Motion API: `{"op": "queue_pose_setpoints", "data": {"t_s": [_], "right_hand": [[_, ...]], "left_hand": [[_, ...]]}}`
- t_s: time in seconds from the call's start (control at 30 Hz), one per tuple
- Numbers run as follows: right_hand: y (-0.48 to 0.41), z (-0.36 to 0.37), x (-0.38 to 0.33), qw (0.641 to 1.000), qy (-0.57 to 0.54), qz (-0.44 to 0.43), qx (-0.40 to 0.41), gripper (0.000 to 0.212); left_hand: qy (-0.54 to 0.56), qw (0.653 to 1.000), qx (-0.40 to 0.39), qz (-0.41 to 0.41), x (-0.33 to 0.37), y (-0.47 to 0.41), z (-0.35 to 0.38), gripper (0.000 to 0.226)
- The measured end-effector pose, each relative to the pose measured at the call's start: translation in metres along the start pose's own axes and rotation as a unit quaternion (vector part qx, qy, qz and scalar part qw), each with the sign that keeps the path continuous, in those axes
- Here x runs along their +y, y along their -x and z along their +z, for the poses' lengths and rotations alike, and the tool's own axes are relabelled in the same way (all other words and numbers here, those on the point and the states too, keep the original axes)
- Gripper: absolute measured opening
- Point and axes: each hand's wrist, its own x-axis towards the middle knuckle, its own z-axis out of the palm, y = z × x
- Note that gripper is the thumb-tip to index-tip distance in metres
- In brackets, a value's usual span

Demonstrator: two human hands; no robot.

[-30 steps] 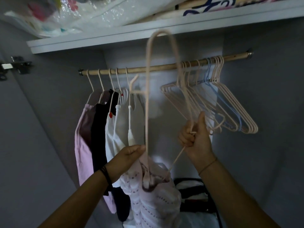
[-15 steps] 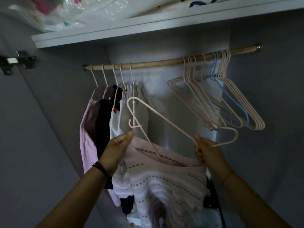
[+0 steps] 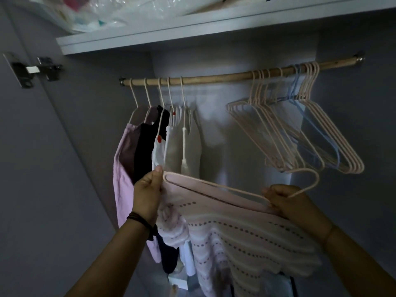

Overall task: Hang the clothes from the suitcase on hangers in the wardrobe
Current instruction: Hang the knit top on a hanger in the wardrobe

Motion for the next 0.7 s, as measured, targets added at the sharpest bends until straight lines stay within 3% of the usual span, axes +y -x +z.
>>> {"op": "queue_pose_setpoints", "data": {"t_s": [0.2,0.33,0.43,0.6,0.7], "right_hand": [[0.001,-0.001,-0.001,0.996,0.081,-0.015,-0.019,0.048],[-0.015,0.016,-0.023,0.987,0.149,-0.052,-0.032,0.046],[-0.027,0.036,-0.051,0.965,0.225,-0.102,-0.088,0.04],[-0.042,0.034,-0.075,0.979,0.134,-0.075,-0.132,0.031],[-0.049,0.022,-0.073,0.987,0.102,-0.027,-0.123,0.032]], "left_hand": [[-0.035,0.997,-0.014,0.061,0.007,0.007,0.005,0.051],[-0.163,0.965,-0.137,0.155,0.03,0.017,0.033,0.046],[-0.226,0.932,-0.232,0.161,0.03,0.024,0.056,0.044],[-0.257,0.917,-0.289,0.095,0.019,0.021,0.052,0.054],[-0.34,0.894,-0.266,0.124,0.01,0.017,0.035,0.06]]}}
